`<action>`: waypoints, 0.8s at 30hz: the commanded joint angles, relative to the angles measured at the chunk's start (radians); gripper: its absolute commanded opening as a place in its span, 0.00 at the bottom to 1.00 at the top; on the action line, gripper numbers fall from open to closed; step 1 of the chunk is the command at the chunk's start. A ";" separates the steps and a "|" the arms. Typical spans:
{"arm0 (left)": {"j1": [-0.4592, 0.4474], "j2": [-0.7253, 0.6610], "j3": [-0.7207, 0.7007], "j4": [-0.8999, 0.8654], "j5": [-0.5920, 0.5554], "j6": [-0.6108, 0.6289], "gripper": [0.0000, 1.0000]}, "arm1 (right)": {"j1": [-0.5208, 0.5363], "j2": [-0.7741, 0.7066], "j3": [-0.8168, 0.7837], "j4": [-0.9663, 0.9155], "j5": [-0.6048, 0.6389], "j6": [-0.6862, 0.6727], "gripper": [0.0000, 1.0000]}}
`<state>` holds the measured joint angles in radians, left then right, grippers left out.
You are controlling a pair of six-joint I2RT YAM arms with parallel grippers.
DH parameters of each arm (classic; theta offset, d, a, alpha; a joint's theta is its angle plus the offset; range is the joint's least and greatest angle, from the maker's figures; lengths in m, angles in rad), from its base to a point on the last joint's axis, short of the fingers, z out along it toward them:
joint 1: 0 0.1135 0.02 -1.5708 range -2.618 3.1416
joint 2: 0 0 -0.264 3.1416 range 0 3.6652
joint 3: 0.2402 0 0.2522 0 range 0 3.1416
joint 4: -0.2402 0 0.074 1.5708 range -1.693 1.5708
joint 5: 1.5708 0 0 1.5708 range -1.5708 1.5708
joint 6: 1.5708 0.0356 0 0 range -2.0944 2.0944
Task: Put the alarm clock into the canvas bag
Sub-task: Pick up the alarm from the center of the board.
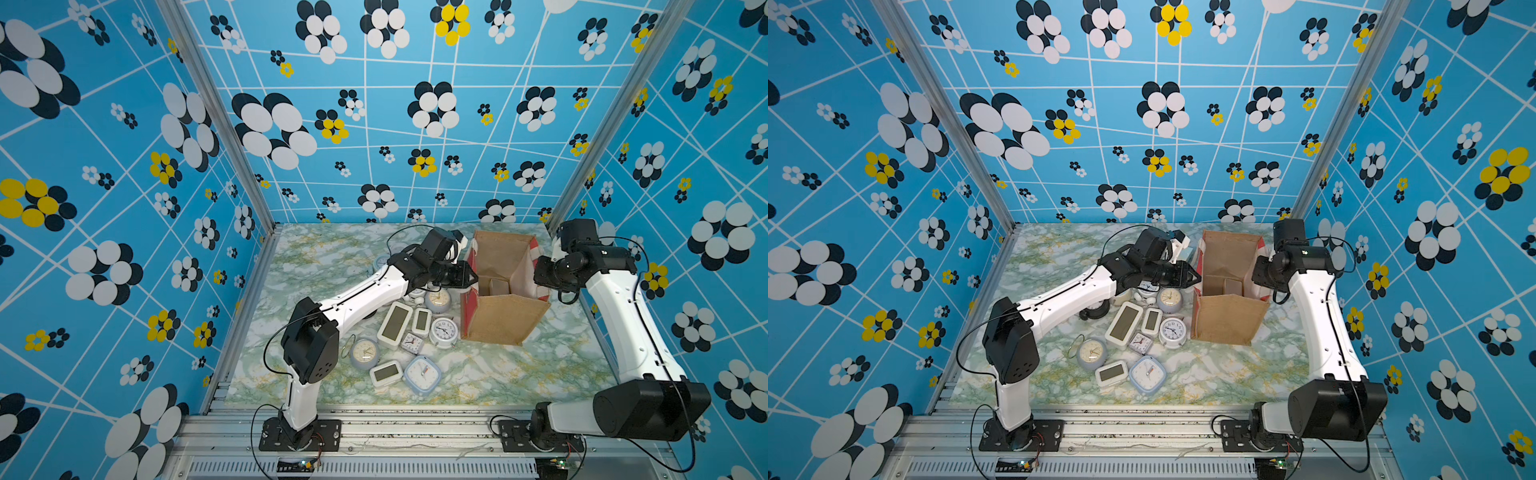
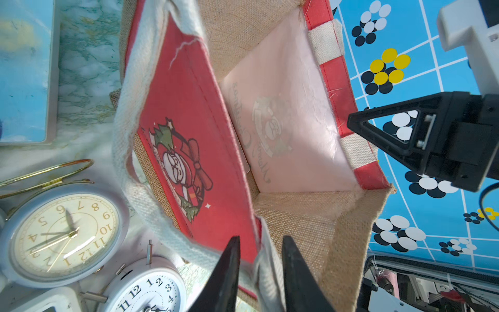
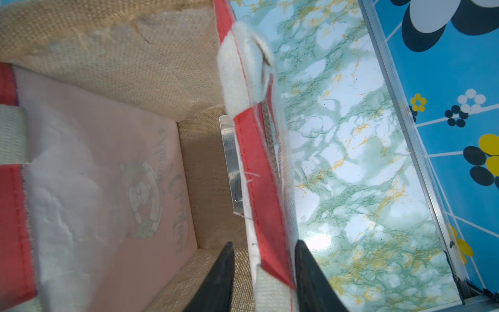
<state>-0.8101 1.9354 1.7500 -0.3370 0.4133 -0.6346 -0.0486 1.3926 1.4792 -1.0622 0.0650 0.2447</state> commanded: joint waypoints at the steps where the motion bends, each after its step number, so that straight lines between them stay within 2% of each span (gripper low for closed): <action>1: 0.013 -0.019 0.029 -0.026 -0.024 0.039 0.32 | -0.004 -0.006 -0.023 0.014 0.008 -0.022 0.34; 5: 0.025 -0.025 0.032 -0.025 -0.029 0.051 0.34 | -0.004 -0.004 -0.026 0.020 0.021 -0.031 0.30; 10: 0.043 -0.030 0.045 -0.038 -0.035 0.071 0.36 | -0.004 -0.009 -0.017 0.030 0.056 -0.041 0.41; 14: 0.055 -0.032 0.046 -0.043 -0.040 0.082 0.38 | -0.004 -0.005 -0.014 0.043 0.031 -0.044 0.45; 18: 0.074 -0.031 0.048 -0.048 -0.049 0.100 0.41 | -0.004 0.019 -0.017 0.044 -0.011 -0.046 0.37; 24: 0.132 -0.009 0.051 -0.068 -0.061 0.147 0.42 | -0.004 0.017 -0.025 0.050 0.002 -0.052 0.21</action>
<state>-0.7109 1.9350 1.7699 -0.3820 0.3717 -0.5354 -0.0490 1.4033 1.4643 -1.0286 0.0723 0.1986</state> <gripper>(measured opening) 0.417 0.231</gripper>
